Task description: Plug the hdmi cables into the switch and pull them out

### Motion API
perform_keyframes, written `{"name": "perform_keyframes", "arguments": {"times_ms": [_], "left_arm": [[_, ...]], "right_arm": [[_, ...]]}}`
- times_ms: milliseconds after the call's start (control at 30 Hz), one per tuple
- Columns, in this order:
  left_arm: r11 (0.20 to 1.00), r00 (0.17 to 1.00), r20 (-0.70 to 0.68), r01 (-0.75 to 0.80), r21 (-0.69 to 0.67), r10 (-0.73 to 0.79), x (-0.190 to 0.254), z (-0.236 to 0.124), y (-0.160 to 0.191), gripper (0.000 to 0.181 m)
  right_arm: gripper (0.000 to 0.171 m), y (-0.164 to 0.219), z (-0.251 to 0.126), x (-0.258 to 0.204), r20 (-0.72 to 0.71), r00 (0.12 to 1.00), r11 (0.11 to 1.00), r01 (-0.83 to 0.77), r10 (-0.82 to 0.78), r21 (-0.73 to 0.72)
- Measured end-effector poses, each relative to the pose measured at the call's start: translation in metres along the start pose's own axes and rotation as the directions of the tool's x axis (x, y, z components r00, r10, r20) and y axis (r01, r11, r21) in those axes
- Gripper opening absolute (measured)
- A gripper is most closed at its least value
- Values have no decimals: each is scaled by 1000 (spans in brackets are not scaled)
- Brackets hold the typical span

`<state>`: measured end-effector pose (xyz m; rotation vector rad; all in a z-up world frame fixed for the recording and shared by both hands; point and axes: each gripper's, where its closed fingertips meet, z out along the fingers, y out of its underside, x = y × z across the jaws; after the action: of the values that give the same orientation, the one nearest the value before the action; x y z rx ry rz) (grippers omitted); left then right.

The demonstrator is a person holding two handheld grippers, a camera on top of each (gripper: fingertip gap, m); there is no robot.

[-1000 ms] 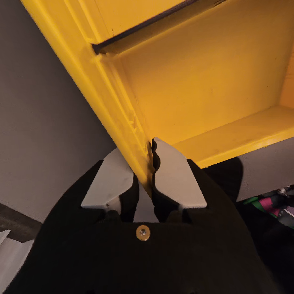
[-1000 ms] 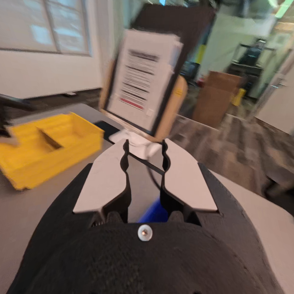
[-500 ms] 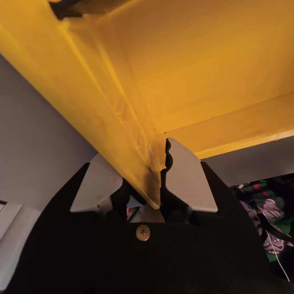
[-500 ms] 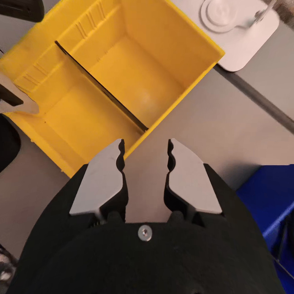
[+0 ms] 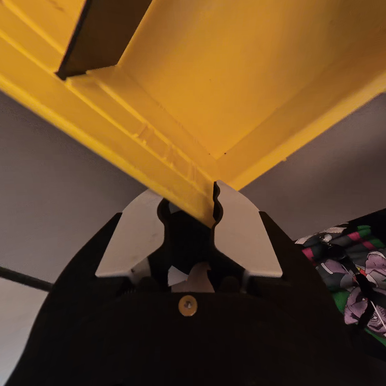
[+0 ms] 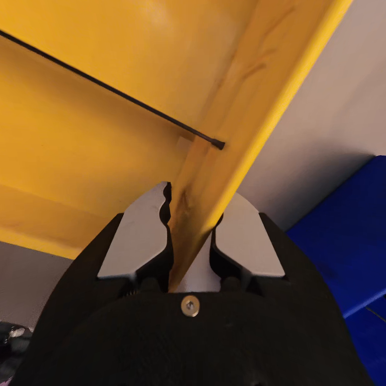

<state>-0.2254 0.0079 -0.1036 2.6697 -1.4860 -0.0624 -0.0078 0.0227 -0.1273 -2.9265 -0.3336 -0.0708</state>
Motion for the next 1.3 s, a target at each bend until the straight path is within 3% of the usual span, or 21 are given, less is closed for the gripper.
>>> {"name": "perform_keyframes", "arguments": {"times_ms": [167, 200, 267, 400, 500, 700, 833, 933, 1033, 1167, 1300], "left_arm": [[968, 997, -47, -55, 243, 69, 12, -48, -4, 36], [949, 994, -59, -67, 309, 90, 15, -61, -4, 35], [890, 988, -80, -82, 448, 131, 21, -89, -7, 35], [674, 969, -136, -40, 738, 207, 31, -158, -15, 34], [500, 960, -165, 32, 866, 224, 29, -203, -8, 37], [139, 962, -151, 122, 983, 227, 25, -277, 33, 38], [24, 987, -76, 74, 997, 143, 20, -292, 57, 44], [17, 991, -21, 19, 1000, 133, 21, -290, 56, 48], [43, 978, -42, 34, 999, 204, 27, -283, 38, 52], [269, 904, -191, 88, 959, 383, 57, -238, -15, 65], [479, 805, -359, 108, 871, 472, 117, -173, -83, 68]], "right_arm": [[30, 7, 15, 4, 106, 994, 998, -20, 26, -59], [18, 5, 14, 0, 169, 985, 998, -29, 37, -52], [10, 3, 14, 3, 212, 976, 998, -39, 48, -47], [7, 2, 15, 7, 240, 971, 999, 21, -13, -30], [6, -2, 12, 1, 267, 961, 997, 77, -76, 7], [6, -14, -31, -13, 362, 919, 981, 104, -159, 166], [6, 7, -92, -1, 431, 884, 959, 60, -179, 276], [6, 36, -138, 17, 476, 859, 929, 0, -190, 370], [6, 72, -175, 49, 526, 833, 929, -42, -170, 368], [5, 125, -206, 114, 450, 893, 922, -179, 6, 343], [5, 178, -207, 173, 410, 887, 880, -357, 214, 312]]}}
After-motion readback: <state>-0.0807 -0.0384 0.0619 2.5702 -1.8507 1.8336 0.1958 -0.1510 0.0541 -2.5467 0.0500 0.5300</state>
